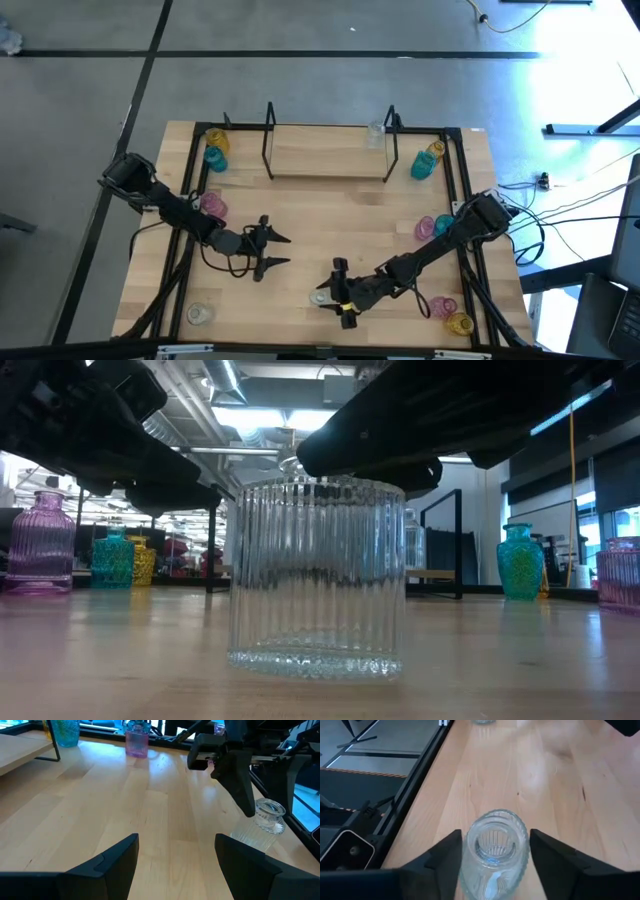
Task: Sort vases onto shelf
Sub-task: Put the right transparent vase on the shelf aligned with the other transparent vase
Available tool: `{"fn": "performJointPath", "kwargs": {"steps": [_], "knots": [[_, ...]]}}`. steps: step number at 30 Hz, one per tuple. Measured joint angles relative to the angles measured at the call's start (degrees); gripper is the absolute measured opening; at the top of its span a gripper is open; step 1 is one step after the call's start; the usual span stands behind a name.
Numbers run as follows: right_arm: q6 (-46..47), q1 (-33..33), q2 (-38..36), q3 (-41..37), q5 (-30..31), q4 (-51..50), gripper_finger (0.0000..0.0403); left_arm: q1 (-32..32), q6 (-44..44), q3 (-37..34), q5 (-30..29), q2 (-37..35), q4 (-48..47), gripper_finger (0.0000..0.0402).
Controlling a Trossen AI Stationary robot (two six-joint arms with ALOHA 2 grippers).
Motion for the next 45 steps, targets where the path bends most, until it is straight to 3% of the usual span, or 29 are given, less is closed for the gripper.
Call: {"fn": "performJointPath", "kwargs": {"steps": [5, 9, 19, 32, 37, 45], "knots": [[-1.5, 0.0, 0.0, 0.0, 0.2, 0.0, 0.013, 0.0, 0.0, 0.0, 0.0, 0.0, 0.0, 0.0256], [-1.8, 0.0, 0.0, 0.0, 0.2, 0.0, 0.0102, 0.0, 0.0, 0.0, 0.0, 0.0, 0.0, 0.0256], [-2.6, 0.0, -1.3, 0.0, 1.7, -3.4, 0.0111, 0.0, 0.0, 0.0, 0.0, 0.0, -0.2, 0.0256], [-2.6, -0.1, -9.2, -0.1, 8.9, -18.7, 0.0116, 0.0, 0.0, 0.0, 0.0, 0.0, -0.4, 0.0256], [-2.8, -0.2, -11.5, -0.2, 9.0, -22.1, 0.0117, 0.0, 0.0, 0.0, 0.0, 0.0, -0.4, 0.0256], [-3.3, -2.6, -20.5, -8.3, 10.8, -22.2, 0.0117, 0.0, 0.0, 0.0, 0.0, 0.0, -0.6, 0.0256]]}}
